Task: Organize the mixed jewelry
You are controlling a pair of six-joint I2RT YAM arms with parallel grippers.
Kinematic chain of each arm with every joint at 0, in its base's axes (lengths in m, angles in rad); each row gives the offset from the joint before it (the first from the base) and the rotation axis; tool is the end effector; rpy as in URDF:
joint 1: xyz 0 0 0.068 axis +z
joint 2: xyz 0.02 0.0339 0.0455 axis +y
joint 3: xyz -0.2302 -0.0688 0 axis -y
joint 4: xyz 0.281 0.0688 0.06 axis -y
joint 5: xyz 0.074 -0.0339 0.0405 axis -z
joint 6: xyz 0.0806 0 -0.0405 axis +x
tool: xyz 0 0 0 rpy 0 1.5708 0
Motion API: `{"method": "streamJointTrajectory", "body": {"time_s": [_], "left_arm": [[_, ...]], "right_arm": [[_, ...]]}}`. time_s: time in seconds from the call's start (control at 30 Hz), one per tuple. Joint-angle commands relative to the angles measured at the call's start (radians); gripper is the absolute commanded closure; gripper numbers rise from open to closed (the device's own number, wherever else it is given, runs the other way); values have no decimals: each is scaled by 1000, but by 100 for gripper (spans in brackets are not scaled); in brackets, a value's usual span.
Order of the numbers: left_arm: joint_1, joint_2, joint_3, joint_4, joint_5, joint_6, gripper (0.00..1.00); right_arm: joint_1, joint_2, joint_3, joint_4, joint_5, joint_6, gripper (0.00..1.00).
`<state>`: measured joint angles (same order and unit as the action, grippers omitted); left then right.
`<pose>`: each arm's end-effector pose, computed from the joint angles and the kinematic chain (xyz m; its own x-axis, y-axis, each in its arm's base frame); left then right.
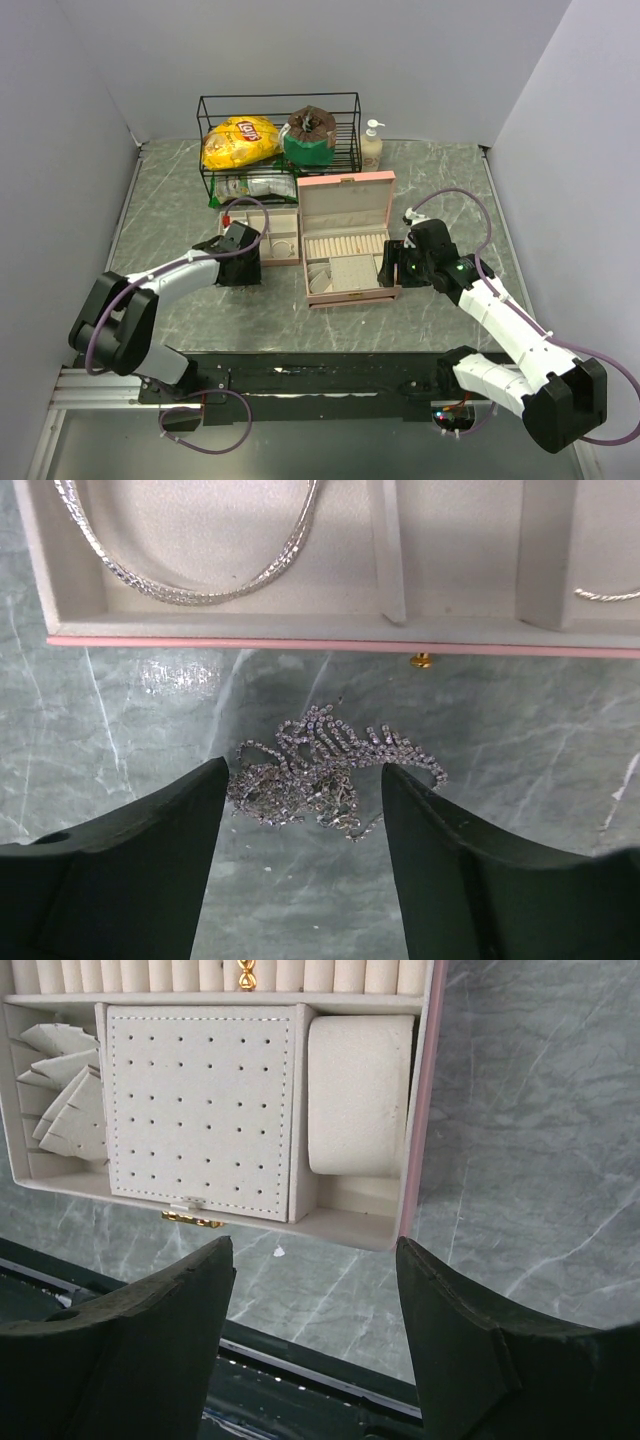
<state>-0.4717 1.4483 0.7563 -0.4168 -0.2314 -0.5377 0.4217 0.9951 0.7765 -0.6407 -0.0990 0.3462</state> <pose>0.2885 -0.1264 0.0724 -0.8648 -0.1185 -0.4880 -0.1067 0.9929 -0.0520 0.2547 0.1230 0.1874 -0.8082 0.0075 -0.5888 -0.2040 0.9344 0.2920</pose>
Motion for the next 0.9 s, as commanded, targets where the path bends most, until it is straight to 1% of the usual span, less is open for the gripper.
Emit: {"method": "streamJointTrajectory", "body": {"time_s": [0.0, 0.1, 0.13, 0.2, 0.23, 0.37, 0.4, 0.43, 0.53, 0.6, 0.7, 0.73, 0.8, 0.83, 0.87], "left_arm": [[2, 14, 48, -20, 7, 13, 34], [2, 11, 48, -17, 26, 19, 38], [2, 15, 52, -19, 33, 22, 42], [2, 43, 63, -31, 40, 27, 44], [2, 53, 70, -33, 41, 28, 48], [2, 93, 84, -42, 43, 28, 52], [1, 99, 84, -45, 44, 28, 52], [1, 101, 86, -45, 41, 28, 49], [-1, 110, 89, -46, 46, 28, 46], [-5, 127, 94, -54, 46, 30, 43], [-31, 153, 107, -60, 37, 31, 45], [-39, 161, 118, -74, 21, 28, 49], [-68, 170, 126, -80, 11, 24, 54], [-74, 175, 130, -88, 6, 22, 60], [-82, 175, 133, -94, 6, 19, 62]], "right_arm": [[5, -15, 0, 7, 1, -15, 27], [5, -7, -3, 12, -1, -13, 27], [6, -4, -5, 13, -2, -13, 27], [5, 2, -6, 13, -2, -16, 27], [5, 5, -5, 13, -2, -18, 27], [6, 8, 1, 9, -1, -21, 27], [5, 8, 3, 4, -1, -21, 27], [6, 10, 3, 3, -1, -23, 27], [2, 2, 0, 3, 1, -23, 26], [6, 4, -5, 1, -1, -21, 26], [6, 8, -5, -2, -4, -19, 26], [6, 8, -3, -1, -4, -18, 26], [6, 5, -6, -1, -5, -18, 26], [5, 5, -6, -1, -5, -16, 26], [5, 5, -6, -2, -5, -15, 26]]}}
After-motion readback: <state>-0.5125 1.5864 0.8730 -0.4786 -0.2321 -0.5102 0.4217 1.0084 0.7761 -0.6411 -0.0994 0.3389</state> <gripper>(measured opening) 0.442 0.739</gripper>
